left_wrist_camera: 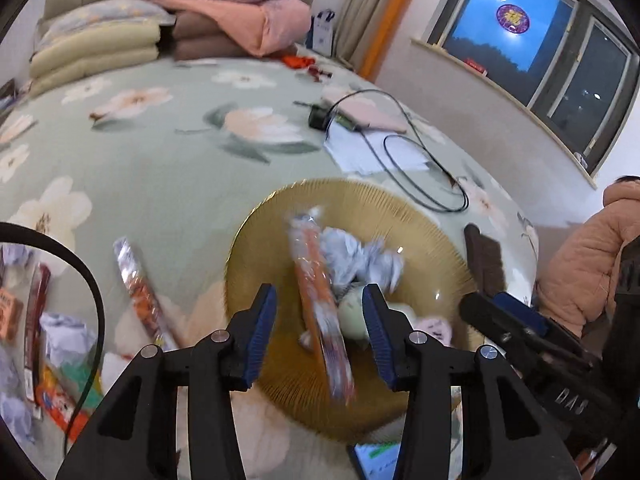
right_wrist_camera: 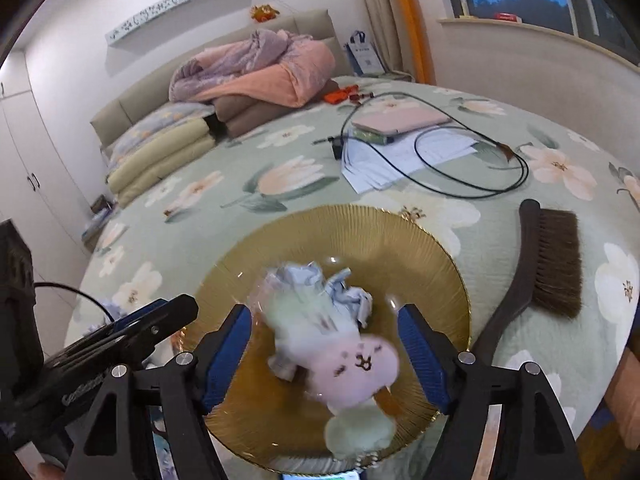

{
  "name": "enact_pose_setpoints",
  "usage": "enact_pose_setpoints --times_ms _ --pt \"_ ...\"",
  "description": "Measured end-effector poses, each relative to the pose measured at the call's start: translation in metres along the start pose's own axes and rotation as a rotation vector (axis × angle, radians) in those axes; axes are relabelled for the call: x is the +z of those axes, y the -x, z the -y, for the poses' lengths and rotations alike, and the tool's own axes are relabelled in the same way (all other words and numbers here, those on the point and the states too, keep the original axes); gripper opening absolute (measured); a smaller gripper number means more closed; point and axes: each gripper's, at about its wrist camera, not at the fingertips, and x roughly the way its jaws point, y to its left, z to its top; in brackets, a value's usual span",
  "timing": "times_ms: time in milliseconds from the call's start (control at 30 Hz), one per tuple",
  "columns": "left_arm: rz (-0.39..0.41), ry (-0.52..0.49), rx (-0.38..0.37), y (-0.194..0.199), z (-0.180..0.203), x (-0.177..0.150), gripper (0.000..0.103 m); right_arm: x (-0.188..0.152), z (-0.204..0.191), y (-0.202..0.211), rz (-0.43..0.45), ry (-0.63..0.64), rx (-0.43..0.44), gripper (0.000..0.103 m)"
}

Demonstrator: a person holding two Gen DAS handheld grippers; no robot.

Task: Organize objects
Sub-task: 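Carry the candy box and plush to the gold plate and open both tools, then move both open tools back to the clutter on the bedspread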

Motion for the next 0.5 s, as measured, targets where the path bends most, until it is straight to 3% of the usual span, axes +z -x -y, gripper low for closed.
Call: enact_pose_setpoints --times_ms 233,400,500 --pt "0.069 0.048 0.046 0.086 -0.043 -0.025 0.042 -0.018 -0.003 0.028 -0.032 -0.041 0.081 0.074" --pt "0.164 0.095 0.094 0.180 -0.089 -0.049 0.042 -0.035 -0.049 0.072 -0.013 0.050 0.147 0.074" --pt "0.226 0.063 0.147 0.238 -0.107 -0.065 0.042 -0.051 -0.082 0.089 -0.029 0.106 0.185 0.074"
